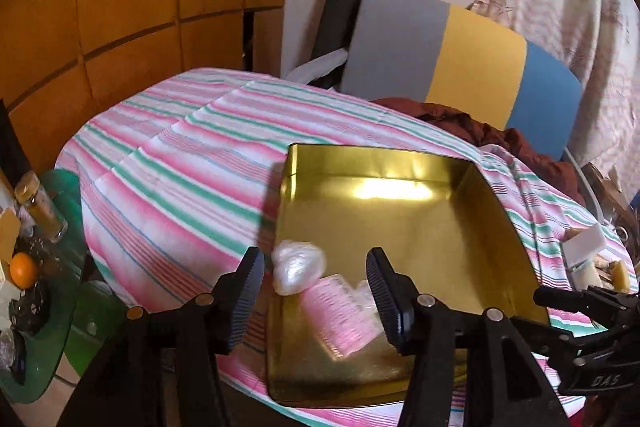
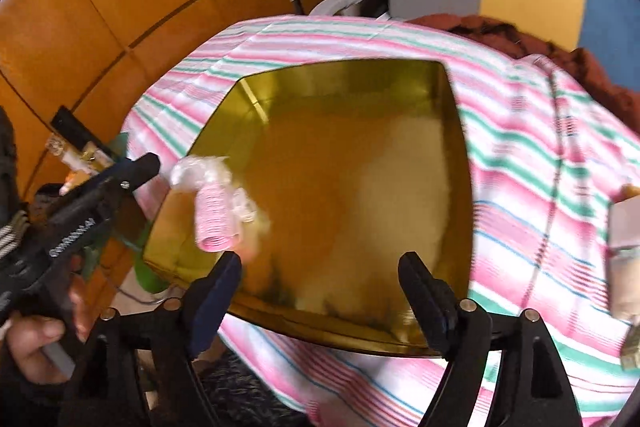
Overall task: Organize objects
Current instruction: 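Carry both items over the gold tray and open both tools to drop them, then move both open tools back to the pile of items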
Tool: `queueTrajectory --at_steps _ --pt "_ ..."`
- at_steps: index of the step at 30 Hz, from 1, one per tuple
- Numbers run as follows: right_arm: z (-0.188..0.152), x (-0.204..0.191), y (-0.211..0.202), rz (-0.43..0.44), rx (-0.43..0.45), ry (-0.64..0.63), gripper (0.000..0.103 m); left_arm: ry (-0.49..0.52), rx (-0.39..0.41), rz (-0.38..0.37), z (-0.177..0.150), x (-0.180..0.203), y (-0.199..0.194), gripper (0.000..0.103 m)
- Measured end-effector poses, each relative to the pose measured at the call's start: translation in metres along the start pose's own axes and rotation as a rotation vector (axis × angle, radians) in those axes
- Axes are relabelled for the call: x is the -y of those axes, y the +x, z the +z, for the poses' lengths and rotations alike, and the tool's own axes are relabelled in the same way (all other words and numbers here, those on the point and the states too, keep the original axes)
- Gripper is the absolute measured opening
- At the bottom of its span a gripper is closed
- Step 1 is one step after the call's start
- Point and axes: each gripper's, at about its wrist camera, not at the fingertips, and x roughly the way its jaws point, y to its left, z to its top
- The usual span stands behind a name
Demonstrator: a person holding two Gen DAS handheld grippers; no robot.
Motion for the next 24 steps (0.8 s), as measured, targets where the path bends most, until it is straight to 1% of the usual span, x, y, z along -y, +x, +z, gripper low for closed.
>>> queueTrajectory --at_steps 3,4,6,8,12,20,24 --pt "-0.002 0.002 -0.012 -0.056 0.059 -0.014 0.09 0.03 -0.002 -0.017 -0.001 0.014 -0.004 0.054" --pt "-0.003 0.002 -0.016 -0.088 0.089 -0.025 0.09 0.037 -0.002 -0.023 0.0 0.017 -0.004 0.054" --pt "-0.006 0.002 -0.025 -0.138 0.137 -0.041 0.097 0.059 -0.006 -0.038 -0.002 0.026 -0.005 0.054" --pt "-0.005 0.002 -0.031 -0.174 0.174 -0.044 0.101 0.074 -0.009 -0.043 -0.004 0.033 -0.006 0.054" --pt "-0.008 0.008 -0.042 -0.221 0.227 -0.041 0.103 0.099 -0.015 -0.061 -0.008 0.046 -0.008 0.054" --pt "-0.018 0.034 -0.052 -0.279 0.246 0.018 0.103 0.157 -0.041 -0.103 -0.016 0.07 -0.006 0.054" --pt "-0.025 0.051 -0.053 -0.301 0.241 0.06 0.103 0.197 -0.055 -0.14 -0.022 0.084 -0.004 0.054"
